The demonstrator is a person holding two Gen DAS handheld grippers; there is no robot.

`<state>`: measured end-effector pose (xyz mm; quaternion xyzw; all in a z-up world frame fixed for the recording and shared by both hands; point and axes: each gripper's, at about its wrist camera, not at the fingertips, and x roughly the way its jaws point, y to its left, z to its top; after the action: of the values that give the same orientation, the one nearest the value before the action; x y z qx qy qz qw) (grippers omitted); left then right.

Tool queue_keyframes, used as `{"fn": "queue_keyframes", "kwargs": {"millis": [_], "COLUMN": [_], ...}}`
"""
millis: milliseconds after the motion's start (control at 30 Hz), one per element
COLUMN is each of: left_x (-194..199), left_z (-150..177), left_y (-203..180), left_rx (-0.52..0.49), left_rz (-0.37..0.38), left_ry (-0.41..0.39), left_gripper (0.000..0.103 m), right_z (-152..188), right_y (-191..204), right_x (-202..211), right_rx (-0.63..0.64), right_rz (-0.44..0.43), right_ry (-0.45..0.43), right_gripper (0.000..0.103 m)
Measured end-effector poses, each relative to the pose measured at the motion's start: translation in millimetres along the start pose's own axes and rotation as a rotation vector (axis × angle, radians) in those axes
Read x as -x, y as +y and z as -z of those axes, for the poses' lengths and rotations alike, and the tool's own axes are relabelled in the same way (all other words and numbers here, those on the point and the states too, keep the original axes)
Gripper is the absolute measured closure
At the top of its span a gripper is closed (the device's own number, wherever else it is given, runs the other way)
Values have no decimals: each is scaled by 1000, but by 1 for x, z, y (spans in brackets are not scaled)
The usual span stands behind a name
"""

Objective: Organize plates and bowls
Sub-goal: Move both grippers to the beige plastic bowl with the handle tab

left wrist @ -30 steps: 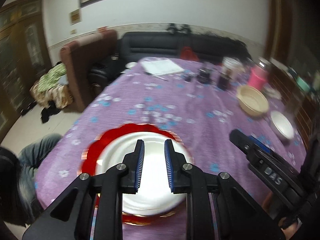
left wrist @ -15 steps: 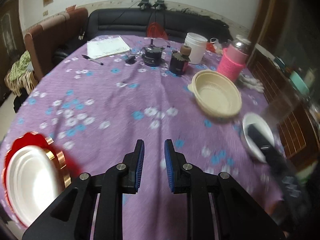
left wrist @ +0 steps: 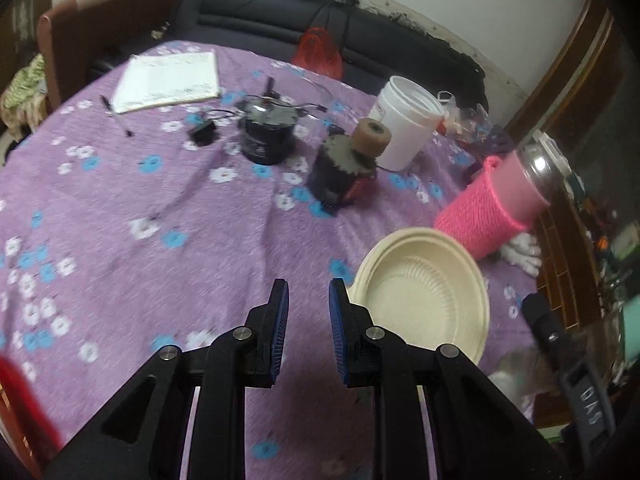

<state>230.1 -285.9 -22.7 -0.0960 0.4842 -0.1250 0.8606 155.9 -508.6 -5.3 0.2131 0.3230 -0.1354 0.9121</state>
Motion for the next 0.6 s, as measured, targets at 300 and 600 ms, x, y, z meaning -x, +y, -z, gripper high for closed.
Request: {"fn": "queue_keyframes", "kwargs": {"millis": [300,600], "left_x": [-35,-28], "left_z": [-7,-10], "left_y": [-2,0], "left_rx": [6,33], "left_rz": [90,199], "left_ry": [43,65], "left_gripper": [61,57], "right_z": [-4,-1], "right_y": [-13,-19], "right_x": [-40,-49], "right_rx": [-61,-84], "right_rz": [-29,-52], "right_ry": [86,120], "right_gripper": [45,45]}}
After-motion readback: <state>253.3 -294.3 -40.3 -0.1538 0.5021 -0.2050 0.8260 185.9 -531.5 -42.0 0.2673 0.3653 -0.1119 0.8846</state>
